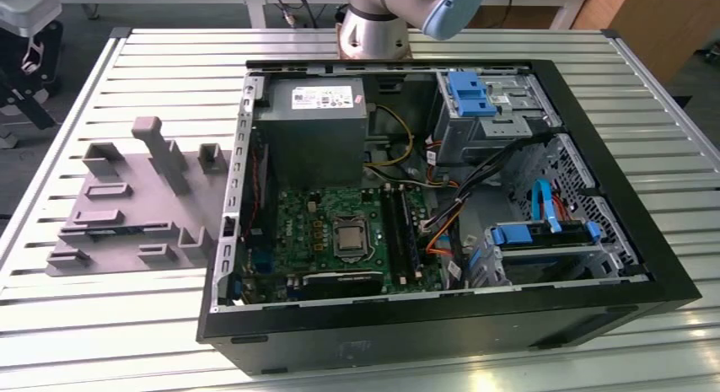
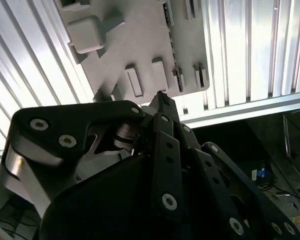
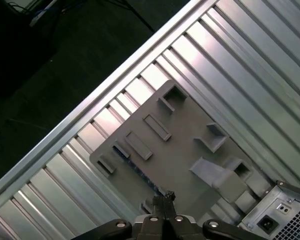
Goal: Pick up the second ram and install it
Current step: 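Pick up the second ram and move it above second insertion slot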
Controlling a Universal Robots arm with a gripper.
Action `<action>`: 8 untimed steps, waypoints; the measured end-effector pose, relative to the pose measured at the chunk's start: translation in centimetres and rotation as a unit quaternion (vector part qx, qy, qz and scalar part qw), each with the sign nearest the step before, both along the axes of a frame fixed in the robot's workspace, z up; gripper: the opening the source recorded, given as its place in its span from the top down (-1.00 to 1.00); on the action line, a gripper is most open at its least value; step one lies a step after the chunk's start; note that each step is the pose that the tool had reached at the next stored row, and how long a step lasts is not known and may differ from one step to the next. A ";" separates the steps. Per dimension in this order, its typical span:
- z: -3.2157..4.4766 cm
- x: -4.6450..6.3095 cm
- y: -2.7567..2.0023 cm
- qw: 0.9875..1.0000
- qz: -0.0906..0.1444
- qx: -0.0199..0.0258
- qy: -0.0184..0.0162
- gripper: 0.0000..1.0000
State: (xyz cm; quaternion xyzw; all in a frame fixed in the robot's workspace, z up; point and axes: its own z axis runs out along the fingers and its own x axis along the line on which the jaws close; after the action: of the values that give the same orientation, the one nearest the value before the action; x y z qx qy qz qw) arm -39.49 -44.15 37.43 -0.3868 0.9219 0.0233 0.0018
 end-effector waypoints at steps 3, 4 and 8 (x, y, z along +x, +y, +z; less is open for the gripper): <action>0.01 -0.1 0.00 1.000 0.007 0.000 0.000 0.79; 0.01 -0.1 0.00 1.000 0.007 0.000 0.000 0.79; 0.01 -0.1 0.00 1.000 0.007 0.000 0.000 0.79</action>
State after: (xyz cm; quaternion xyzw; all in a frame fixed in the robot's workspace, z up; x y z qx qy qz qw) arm -39.56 -44.16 37.44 -0.3936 0.9190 0.0233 0.0015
